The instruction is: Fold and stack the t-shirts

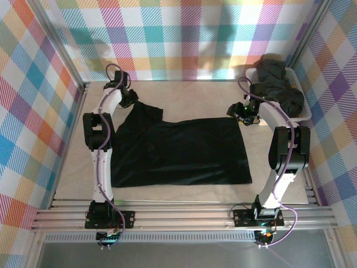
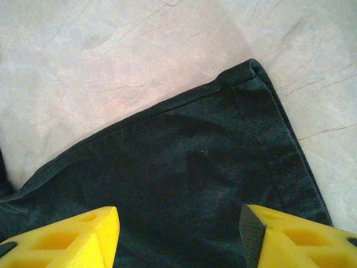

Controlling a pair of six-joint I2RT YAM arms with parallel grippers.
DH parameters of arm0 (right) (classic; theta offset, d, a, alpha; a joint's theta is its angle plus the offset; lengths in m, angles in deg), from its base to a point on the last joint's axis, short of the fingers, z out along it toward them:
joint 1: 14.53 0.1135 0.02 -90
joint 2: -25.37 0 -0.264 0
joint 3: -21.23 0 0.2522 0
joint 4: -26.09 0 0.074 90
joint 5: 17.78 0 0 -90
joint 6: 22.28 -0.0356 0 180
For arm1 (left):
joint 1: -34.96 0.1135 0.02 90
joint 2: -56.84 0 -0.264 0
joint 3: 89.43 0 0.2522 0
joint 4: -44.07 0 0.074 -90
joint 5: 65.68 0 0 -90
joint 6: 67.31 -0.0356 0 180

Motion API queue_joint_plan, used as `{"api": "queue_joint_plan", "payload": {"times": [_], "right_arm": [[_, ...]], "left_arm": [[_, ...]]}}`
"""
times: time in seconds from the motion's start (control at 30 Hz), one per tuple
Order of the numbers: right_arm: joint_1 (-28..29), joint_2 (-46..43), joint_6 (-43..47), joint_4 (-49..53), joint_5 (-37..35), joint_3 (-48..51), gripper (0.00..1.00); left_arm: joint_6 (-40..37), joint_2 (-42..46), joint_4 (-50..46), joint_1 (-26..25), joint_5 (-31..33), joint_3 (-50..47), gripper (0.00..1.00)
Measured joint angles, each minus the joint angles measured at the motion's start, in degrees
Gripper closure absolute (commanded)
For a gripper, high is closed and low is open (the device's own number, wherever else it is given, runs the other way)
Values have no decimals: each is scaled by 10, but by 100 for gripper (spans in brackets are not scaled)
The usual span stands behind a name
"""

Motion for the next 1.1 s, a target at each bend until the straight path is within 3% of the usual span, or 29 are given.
{"api": "queue_joint_plan", "payload": {"times": [0.33, 0.73, 0.87, 0.97, 1.1], "right_arm": [[0, 12, 0, 0, 12, -13, 40], [0, 28, 0, 0, 19, -31, 40], [0, 40, -2, 2, 6, -35, 43], [0, 59, -7, 17, -25, -57, 45], [0, 100, -18, 42, -63, -108, 49]], "left_arm": [[-67, -37, -18, 0, -19, 43, 70], [-73, -91, -43, -3, -61, 120, 70], [-77, -91, -47, -5, -60, 120, 79], [-80, -91, -55, -8, -58, 120, 100], [-72, -90, -56, -16, -52, 121, 100]]}}
